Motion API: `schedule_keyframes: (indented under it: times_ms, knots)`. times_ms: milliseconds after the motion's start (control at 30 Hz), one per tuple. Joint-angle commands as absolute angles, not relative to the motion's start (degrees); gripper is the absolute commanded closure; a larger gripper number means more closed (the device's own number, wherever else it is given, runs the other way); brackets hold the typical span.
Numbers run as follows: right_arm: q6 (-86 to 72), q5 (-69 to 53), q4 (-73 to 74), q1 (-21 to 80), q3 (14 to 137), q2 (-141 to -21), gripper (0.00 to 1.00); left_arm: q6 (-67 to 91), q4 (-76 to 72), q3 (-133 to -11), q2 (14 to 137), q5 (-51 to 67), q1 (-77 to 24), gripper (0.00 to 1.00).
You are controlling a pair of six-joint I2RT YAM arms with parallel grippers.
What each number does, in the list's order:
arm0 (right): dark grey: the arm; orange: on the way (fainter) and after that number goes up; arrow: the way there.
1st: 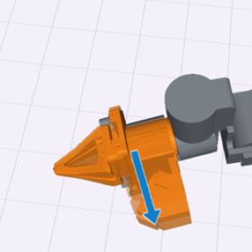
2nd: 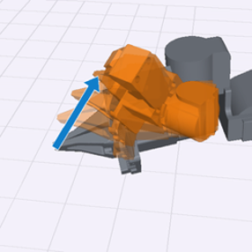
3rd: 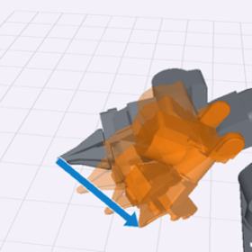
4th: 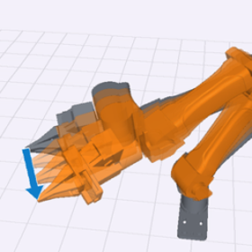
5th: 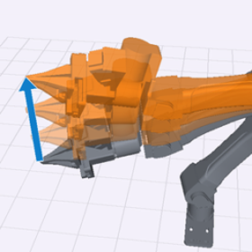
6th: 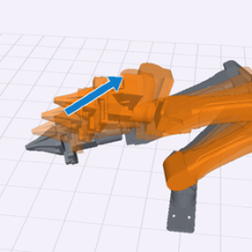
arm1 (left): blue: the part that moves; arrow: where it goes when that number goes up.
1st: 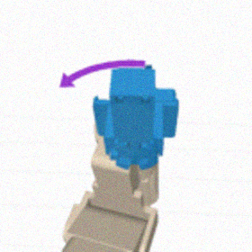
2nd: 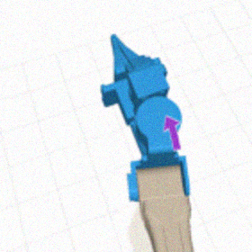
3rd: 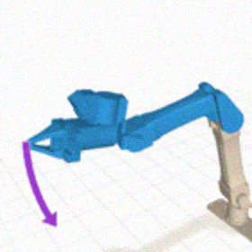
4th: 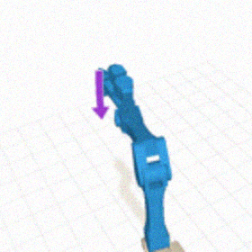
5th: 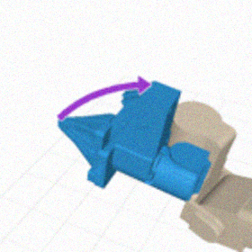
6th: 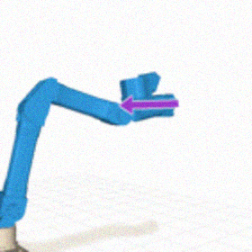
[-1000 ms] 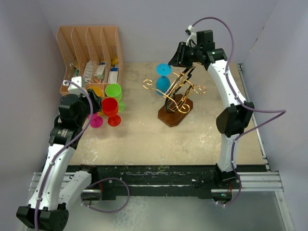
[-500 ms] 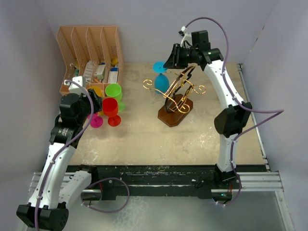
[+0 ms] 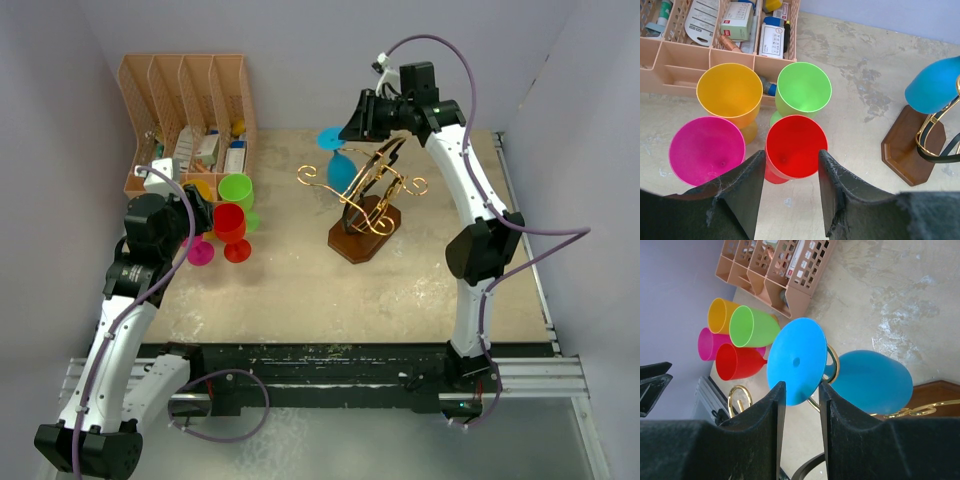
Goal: Take the wine glass off the wine glass rack
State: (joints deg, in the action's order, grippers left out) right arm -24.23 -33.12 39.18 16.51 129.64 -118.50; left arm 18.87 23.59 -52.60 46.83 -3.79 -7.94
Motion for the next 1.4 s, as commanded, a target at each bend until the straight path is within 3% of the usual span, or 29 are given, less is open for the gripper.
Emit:
schedule_keyframes:
  times_ms: [0,500,833,1167,1367]
  knots:
    - [-25.2,-35.8,35.8,17.0,130.8,-117.4,0.65,18.8,21.5,-52.7,46.9,-3.1,-8.1,0.50]
    - [-26.2,-35.6,34.9,18.5,132.9,-119.8,0.66,18.7,21.4,-52.7,47.3,-2.7,-8.2,0.50]
    - [-27.9,-35.2,33.5,18.5,130.7,-117.8,0.90,18.6,21.3,-52.7,47.3,-2.7,-8.2,0.50]
    - [-34.8,-38.4,24.3,17.2,121.7,-113.1,1.00,18.7,21.4,-52.7,47.4,-2.4,-8.2,0.50]
    - [-39.8,-40.6,17.0,15.0,115.0,-109.2,1.00,18.6,21.4,-52.7,47.6,-2.3,-8.2,0.50]
